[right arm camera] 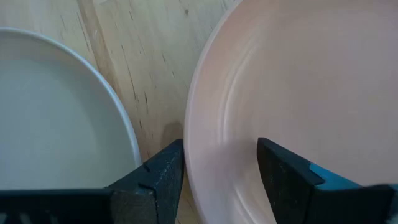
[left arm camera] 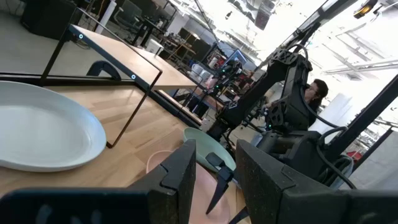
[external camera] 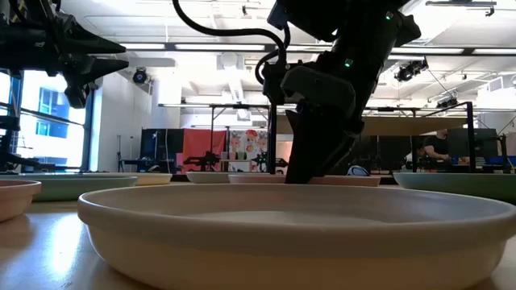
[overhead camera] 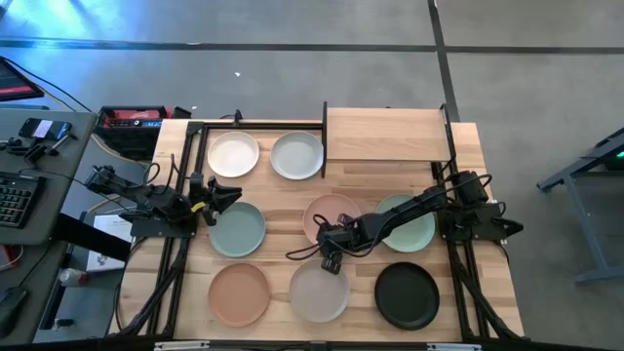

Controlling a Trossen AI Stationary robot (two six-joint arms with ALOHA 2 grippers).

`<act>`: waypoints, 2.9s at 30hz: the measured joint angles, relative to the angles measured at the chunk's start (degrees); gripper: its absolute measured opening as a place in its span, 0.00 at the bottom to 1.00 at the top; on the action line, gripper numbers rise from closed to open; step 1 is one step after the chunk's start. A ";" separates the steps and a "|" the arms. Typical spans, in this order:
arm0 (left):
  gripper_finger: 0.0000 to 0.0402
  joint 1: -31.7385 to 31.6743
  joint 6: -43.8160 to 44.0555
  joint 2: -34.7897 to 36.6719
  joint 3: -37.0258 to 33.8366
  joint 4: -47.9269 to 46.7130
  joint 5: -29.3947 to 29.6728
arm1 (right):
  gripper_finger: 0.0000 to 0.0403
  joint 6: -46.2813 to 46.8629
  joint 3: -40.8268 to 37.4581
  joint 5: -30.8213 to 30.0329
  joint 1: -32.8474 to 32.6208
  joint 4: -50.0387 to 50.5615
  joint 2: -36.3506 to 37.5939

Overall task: Place and stack plates onto a shelf
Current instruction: Put the light orange plate on the shelf

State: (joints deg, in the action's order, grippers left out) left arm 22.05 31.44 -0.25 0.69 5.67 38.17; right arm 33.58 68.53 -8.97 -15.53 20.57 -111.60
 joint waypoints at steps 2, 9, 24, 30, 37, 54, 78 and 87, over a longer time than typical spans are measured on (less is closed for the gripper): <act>0.25 0.02 0.00 0.00 0.00 0.00 0.00 | 0.45 0.00 0.00 -0.04 0.00 0.11 -0.13; 0.25 -0.01 -0.04 0.00 0.00 -0.16 0.00 | 0.29 2.27 0.00 0.24 0.11 0.22 -0.14; 0.25 0.00 -0.11 0.00 0.00 -0.40 0.00 | 0.01 2.02 2.26 2.16 0.22 1.19 -0.12; 0.25 0.02 -0.11 0.00 0.00 -0.49 0.00 | 0.00 2.01 7.59 1.90 0.15 7.81 -0.16; 0.25 0.01 0.02 0.00 0.02 -1.57 0.00 | 0.00 4.74 11.89 1.71 0.15 12.03 -0.16; 0.25 0.01 -0.13 0.00 0.02 -1.62 -0.21 | 0.00 8.61 26.88 -0.50 -0.37 18.49 -0.16; 0.25 0.00 -0.13 0.00 0.02 -1.62 -0.26 | 0.00 2.79 53.43 -19.06 -0.31 45.18 -0.16; 0.25 0.01 -0.13 0.00 0.02 -1.62 -0.24 | 0.00 3.64 59.88 -31.72 3.04 68.89 -0.14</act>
State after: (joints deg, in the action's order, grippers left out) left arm 22.06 31.31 -0.25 0.71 4.05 37.93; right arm 37.22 128.41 -40.70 -12.49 89.46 -111.74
